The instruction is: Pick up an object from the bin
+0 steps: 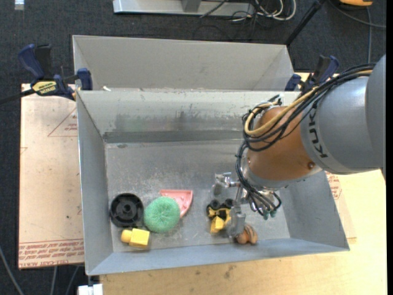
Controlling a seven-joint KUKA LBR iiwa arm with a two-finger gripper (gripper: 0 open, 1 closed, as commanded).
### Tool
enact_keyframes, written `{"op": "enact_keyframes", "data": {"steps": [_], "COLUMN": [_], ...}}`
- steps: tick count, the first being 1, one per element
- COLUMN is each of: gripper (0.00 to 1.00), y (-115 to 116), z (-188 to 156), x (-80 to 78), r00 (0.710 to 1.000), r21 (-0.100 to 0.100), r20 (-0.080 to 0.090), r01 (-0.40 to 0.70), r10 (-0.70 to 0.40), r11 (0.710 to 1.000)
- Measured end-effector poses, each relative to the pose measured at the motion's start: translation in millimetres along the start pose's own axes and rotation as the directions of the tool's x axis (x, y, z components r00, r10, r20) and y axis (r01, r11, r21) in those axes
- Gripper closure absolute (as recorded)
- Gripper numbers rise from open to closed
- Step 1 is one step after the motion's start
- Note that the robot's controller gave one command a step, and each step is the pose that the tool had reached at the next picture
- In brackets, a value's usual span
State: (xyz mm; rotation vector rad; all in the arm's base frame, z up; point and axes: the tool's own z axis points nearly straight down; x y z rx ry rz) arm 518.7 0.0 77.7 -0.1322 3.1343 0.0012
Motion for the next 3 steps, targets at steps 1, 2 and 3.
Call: {"op": "enact_keyframes", "data": {"steps": [1, 2, 3], "gripper": [1.00, 1.00, 1.00], "y": [-2.4, -2.5, 2.0], "z": [7.0, 7.0, -172.3], "x": [-9.2, -9.2, -0.8], "r00": [1.000, 1.000, 1.000], "r21": [-0.001, -0.001, 0.001], "r20": [-0.001, -0.001, 0.006], "r01": [-0.030, -0.031, 0.014], "r10": [0.030, 0.031, -0.014], "r11": [1.000, 1.000, 1.000]}}
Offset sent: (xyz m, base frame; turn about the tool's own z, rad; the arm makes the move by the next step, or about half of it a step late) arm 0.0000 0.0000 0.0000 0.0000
